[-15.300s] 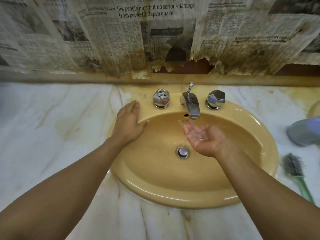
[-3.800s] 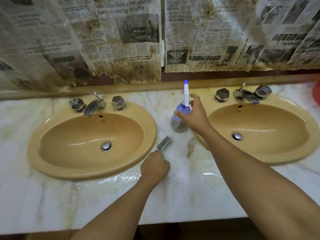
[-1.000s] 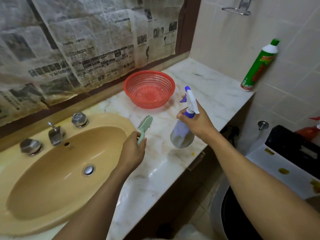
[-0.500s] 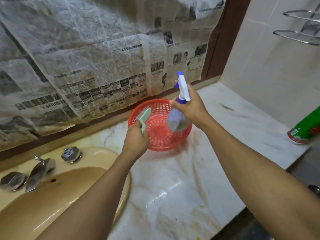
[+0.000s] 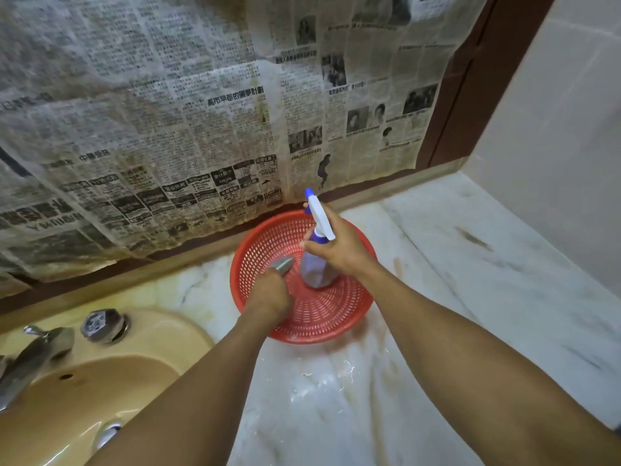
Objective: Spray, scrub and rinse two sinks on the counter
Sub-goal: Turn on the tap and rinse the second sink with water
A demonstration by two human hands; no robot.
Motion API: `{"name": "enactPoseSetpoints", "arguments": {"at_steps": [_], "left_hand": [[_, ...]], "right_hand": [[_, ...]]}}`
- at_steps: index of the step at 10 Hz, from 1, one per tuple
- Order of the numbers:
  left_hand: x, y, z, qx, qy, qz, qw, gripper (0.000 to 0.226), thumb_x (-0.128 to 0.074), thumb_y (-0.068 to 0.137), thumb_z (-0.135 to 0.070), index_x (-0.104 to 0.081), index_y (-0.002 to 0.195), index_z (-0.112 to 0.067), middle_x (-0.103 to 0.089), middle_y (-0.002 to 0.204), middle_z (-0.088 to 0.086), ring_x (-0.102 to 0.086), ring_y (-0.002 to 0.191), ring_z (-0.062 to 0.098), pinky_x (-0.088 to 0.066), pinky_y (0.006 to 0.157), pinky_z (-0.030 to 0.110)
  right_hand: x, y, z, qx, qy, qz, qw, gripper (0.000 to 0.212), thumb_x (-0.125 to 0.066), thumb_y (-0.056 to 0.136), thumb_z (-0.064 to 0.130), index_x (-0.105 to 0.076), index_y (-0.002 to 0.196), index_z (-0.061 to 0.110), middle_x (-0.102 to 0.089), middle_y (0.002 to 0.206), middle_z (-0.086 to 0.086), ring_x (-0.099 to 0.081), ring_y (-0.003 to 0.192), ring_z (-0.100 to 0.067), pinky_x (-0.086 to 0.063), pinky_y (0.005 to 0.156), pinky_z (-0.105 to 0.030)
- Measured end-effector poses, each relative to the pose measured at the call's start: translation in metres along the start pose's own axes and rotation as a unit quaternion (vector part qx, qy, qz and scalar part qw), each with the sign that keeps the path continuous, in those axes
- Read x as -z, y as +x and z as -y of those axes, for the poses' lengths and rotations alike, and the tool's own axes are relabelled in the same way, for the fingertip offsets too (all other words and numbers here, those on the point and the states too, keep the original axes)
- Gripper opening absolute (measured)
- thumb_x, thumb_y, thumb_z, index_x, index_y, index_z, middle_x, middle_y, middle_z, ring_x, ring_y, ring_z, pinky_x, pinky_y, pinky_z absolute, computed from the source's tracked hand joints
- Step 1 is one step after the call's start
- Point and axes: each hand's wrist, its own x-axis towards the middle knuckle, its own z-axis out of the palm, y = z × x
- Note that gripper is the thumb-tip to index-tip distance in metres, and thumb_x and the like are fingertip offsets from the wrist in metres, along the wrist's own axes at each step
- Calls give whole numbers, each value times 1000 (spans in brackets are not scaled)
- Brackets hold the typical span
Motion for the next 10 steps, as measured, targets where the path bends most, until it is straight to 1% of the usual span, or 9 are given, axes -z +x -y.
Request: {"name": "enactPoseSetpoints", "arguments": {"at_steps": [1,2,3,4,5,6,7,8,10], "left_hand": [[-3,4,-1,35,40,5,999,47,-58,97,-9,-54,144,-12,-67,129,14,-67,111,30,-53,91,34],[-9,8,0,54,73,16,996,41,-59,97,-14,-59,137,-9,-70,122,14,-69,105,30,-55,89,36],[-13,8,1,62,77,26,995,47,-54,98,-18,-52,145,-16,-70,121,12,-70,105,29,-58,93,40],[-15,4,-1,49,93,38,994,67,-53,98,-17,-28,159,-29,-68,125,12,-69,107,30,-57,95,42],[-14,2,-3,46,118,48,991,65,-52,100,-20,-27,158,-34,-68,122,11,-70,104,30,-58,94,44],[-12,-3,-5,21,119,75,990,90,-55,97,-21,4,157,-55,-65,121,11,-70,100,30,-61,89,47],[-4,-9,-9,8,149,82,985,96,-56,97,-18,11,157,-53,-65,125,13,-69,102,29,-60,89,46],[3,-12,-10,-3,173,65,983,86,-58,96,-18,-8,162,-43,-67,121,11,-69,99,28,-61,87,43],[28,-37,-11,-51,150,37,987,51,-57,99,-26,-49,149,-27,-68,126,10,-68,106,29,-60,89,44]], "right_hand": [[-2,4,-8,-3,-11,4,1000,83,-82,84,11,-40,154,23,-68,107,6,-67,95,-10,-54,88,-25],[-2,5,-12,2,-13,10,1000,84,-83,84,12,-40,155,23,-68,103,8,-67,93,-11,-55,90,-29],[1,4,-17,-9,-17,3,1000,80,-83,84,15,-42,153,25,-63,94,16,-63,87,-4,-50,83,-19],[4,2,-21,-24,-29,-3,999,72,-83,85,19,-48,148,24,-64,88,12,-64,82,-5,-50,78,-22],[4,1,-22,-25,-27,-7,999,72,-82,85,19,-47,148,22,-63,86,11,-62,80,-3,-49,77,-20],[2,-1,-20,-33,-26,-9,999,79,-81,86,23,-39,153,30,-62,97,13,-64,95,-9,-54,89,-27],[2,-2,-19,-44,-24,-9,999,80,-82,86,24,-38,153,31,-63,99,13,-63,97,-11,-56,96,-38],[2,-1,-18,-58,-17,-2,998,85,-83,85,24,-36,155,34,-61,96,16,-63,96,-10,-55,96,-37],[11,-12,3,-68,-59,-4,996,94,-87,80,33,-34,157,29,-59,124,7,-56,112,-15,-50,97,-32]]}}
